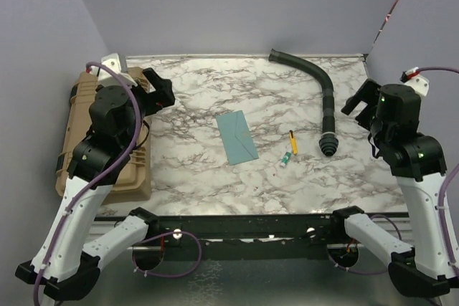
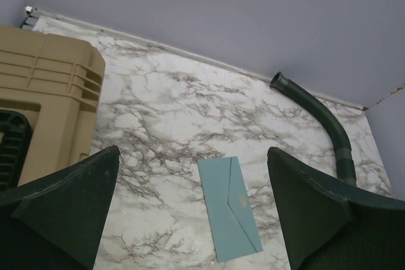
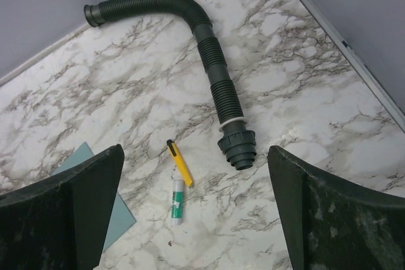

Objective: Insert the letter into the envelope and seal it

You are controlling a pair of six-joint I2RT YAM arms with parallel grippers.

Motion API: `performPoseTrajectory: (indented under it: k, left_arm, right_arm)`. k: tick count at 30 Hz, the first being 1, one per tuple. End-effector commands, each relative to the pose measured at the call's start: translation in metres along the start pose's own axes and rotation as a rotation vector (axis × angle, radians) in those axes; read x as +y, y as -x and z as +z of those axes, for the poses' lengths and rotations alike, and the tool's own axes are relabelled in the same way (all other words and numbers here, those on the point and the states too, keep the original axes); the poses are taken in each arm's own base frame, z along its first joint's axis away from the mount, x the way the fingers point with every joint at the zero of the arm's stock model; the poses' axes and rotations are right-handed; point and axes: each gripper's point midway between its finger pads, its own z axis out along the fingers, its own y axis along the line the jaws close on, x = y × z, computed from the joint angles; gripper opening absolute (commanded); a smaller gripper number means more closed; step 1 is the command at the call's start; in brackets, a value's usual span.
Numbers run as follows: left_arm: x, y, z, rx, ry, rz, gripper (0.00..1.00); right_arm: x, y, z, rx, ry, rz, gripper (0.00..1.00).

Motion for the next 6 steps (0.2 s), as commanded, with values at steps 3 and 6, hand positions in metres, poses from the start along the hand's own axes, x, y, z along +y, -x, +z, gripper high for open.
performPoseTrajectory:
  k: [3, 6]
  left_arm:
    - [0.016, 0.034, -0.027, -0.1, 0.051, 0.019, 0.99]
    - [0.012, 0.034, -0.029, -0.093, 0.031, 0.01, 0.99]
  right_arm:
    - [-0.016, 0.015, -0.03, -0.041, -0.011, 0.007, 1.0]
    - [-0.017, 0.017, -0.035, -0.038, -0.009, 0.017, 1.0]
